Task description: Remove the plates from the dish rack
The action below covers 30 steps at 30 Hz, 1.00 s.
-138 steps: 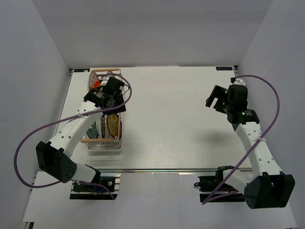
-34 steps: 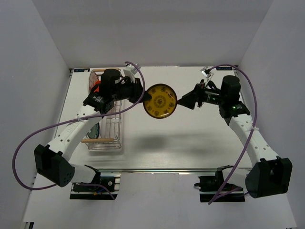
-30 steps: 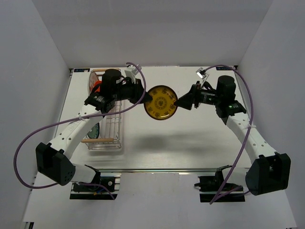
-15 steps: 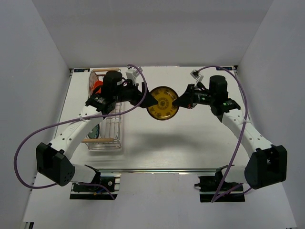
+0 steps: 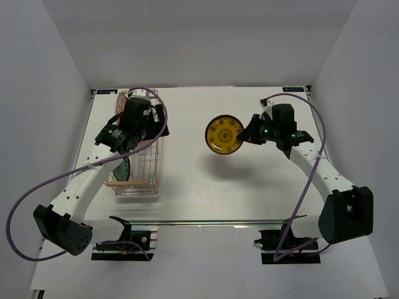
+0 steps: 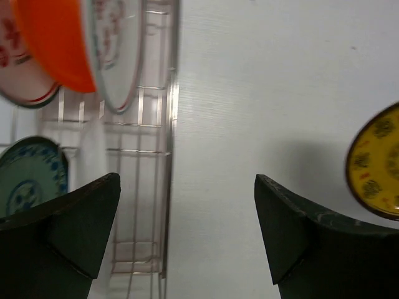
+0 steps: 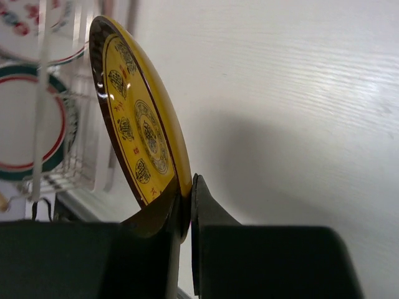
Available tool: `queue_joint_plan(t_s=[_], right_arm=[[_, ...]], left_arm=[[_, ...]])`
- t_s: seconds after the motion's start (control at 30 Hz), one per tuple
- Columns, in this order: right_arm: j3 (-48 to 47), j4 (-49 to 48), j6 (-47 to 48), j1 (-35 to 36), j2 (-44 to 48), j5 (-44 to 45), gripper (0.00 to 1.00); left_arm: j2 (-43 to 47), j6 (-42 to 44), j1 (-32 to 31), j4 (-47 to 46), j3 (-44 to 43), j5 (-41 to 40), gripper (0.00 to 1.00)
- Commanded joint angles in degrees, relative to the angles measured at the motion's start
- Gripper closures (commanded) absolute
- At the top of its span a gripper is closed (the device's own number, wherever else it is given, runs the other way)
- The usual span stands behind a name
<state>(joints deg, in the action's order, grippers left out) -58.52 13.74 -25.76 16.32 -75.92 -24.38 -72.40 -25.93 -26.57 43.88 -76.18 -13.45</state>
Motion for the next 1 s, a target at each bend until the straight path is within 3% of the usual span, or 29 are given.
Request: queue_joint_plan(t_s=[0.0, 0.17, 0.6, 0.9, 0.97], right_arm=[[1.3, 2.6, -4.6, -2.2, 1.0, 10.5, 1.00], [6.1, 3.9, -6.5, -8.3, 2.2, 15.1, 1.00], [16.8, -4.7, -6.5, -19.5, -0.6, 13.4, 1.00], [19.7, -8.6, -5.8, -23.8, -5.2, 8.3, 1.00], [19.2, -7.9, -5.6, -24.2, -6.2, 8.1, 0.94]], left_arm=[[3.7, -3.9, 0.0, 9.0, -1.1, -14.7, 0.02], [4.9, -6.3, 0.0, 11.9, 1.1, -20.6, 0.02], [5.3, -5.0, 0.0, 13.1, 3.3, -17.2, 0.03], [4.0, -1.9, 0.0, 13.5, 4.6, -14.2, 0.33], [3.9, -2.3, 0.0, 14.3, 4.9, -15.0, 0.35]])
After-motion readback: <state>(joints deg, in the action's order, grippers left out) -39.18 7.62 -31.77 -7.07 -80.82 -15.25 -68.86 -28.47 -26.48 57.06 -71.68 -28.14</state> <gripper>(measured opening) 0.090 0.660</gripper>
